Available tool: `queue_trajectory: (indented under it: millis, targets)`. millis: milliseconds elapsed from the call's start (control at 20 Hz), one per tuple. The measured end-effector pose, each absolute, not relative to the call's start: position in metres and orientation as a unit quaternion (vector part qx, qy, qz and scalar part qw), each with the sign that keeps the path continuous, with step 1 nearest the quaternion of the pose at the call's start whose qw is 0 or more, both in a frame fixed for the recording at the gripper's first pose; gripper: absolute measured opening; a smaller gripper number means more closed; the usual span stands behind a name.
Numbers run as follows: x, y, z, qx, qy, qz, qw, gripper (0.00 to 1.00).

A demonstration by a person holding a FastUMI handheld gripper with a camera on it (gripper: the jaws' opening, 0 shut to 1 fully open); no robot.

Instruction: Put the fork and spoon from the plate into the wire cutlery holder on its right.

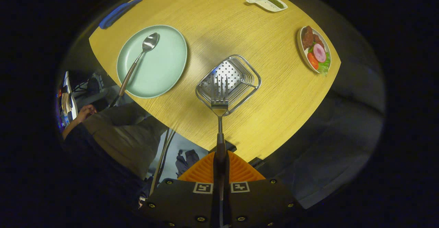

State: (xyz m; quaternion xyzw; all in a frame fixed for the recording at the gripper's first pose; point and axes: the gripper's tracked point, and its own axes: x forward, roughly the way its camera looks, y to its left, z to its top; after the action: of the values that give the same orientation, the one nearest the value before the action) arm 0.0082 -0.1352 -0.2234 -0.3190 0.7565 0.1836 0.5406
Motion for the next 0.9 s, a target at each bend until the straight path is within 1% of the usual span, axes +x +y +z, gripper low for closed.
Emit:
queue_trajectory:
  millis: [150,350,700,750,900]
  targets:
    - [0.017,-0.141,-0.235,-0.335,0.770,0.171,0.515,0.04]
    - [0.026,-0.138,-0.252,-0.334,0.789,0.171,0.486,0.04]
    - [0.039,-0.128,-0.262,-0.331,0.822,0.161,0.435,0.05]
    - [0.040,-0.126,-0.266,-0.327,0.824,0.161,0.434,0.08]
    - [0.043,-0.126,-0.265,-0.325,0.830,0.155,0.427,0.11]
